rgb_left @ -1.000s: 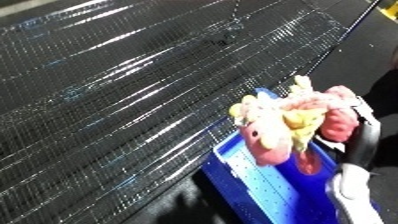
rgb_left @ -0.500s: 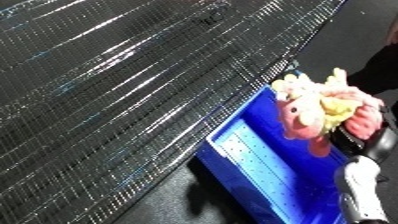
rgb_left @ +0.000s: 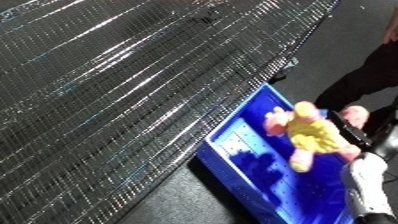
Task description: Pick up the object and place it into the box
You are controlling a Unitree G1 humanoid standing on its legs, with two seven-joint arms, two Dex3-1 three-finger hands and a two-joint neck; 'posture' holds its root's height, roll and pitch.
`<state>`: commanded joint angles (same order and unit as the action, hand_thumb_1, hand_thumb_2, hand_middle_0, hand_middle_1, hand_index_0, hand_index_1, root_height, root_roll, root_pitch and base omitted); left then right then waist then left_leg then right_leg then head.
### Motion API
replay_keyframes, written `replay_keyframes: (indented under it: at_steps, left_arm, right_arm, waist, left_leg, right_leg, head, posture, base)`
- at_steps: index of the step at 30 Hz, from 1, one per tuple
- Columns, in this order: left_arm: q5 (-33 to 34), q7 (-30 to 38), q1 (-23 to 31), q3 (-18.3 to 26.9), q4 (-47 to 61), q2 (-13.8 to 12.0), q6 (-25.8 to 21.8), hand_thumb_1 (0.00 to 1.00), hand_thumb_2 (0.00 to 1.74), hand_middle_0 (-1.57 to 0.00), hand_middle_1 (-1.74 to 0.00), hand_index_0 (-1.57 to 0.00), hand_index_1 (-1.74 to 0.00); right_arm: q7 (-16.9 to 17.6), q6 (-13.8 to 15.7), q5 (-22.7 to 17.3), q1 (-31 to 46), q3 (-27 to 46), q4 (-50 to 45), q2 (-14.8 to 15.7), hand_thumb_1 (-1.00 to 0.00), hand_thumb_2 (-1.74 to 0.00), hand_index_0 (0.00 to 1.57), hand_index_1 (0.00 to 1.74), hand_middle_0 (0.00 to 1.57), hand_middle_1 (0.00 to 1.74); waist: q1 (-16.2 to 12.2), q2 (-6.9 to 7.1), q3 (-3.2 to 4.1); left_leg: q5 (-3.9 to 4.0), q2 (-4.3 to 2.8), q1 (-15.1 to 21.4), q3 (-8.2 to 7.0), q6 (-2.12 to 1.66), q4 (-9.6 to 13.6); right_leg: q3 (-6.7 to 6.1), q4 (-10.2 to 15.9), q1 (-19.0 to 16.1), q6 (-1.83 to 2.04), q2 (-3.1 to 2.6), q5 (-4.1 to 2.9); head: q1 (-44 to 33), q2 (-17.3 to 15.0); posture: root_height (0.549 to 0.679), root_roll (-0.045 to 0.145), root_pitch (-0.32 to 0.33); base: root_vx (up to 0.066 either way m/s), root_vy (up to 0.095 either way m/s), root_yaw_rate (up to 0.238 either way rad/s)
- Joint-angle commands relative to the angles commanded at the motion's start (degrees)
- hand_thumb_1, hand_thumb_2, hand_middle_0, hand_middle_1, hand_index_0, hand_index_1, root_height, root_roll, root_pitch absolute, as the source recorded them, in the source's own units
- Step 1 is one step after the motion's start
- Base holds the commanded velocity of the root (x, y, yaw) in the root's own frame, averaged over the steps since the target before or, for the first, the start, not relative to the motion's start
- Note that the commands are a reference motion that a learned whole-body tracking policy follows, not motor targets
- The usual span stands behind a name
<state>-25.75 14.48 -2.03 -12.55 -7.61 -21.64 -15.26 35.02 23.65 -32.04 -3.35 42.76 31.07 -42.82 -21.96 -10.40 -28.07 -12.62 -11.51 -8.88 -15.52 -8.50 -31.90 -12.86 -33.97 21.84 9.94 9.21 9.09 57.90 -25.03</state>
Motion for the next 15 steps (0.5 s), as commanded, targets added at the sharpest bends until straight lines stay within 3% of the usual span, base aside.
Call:
replay_keyframes:
  at_steps: [6, 15]
  left_arm:
    - [0.0, -0.1, 0.3, 0.2, 0.1, 0.1, 0.1, 1.00, 1.74, -1.57, -1.74, -1.57, -1.74]
    - [-0.2, -0.1, 0.8, 1.4, 0.4, 0.6, 0.7, 1.00, 1.74, -1.57, -1.74, -1.57, -1.74]
  right_arm:
    - [-0.8, 0.2, -0.8, 0.6, 0.1, 0.5, 0.7, 0.00, 0.00, 0.00, 0.00, 0.00, 0.00]
    - [-5.9, 1.9, 0.0, 1.7, -3.4, -7.0, 3.6, 0.00, 0.00, 0.00, 0.00, 0.00, 0.00]
  waist:
    - [0.3, 0.00, 0.17]
    - [1.1, 0.71, 0.14]
  left_leg:
    - [0.15, -0.09, -0.1, 0.10, -0.07, 0.0]
    - [0.45, -0.23, -0.5, 0.46, -0.09, -0.4]
  right_leg:
    - [0.12, 0.0, 0.0, 0.01, -0.01, 0.17]
    - [0.23, -0.6, 0.2, 0.00, -0.17, 0.57]
  head:
    - [-0.2, -0.9]
    - [-3.5, -3.4]
  posture:
    - [0.644, 0.095, -0.069]
    - [0.642, 0.095, -0.076]
  base:
    - [0.008, -0.018, 0.001]
    - [0.004, -0.014, 0.008]
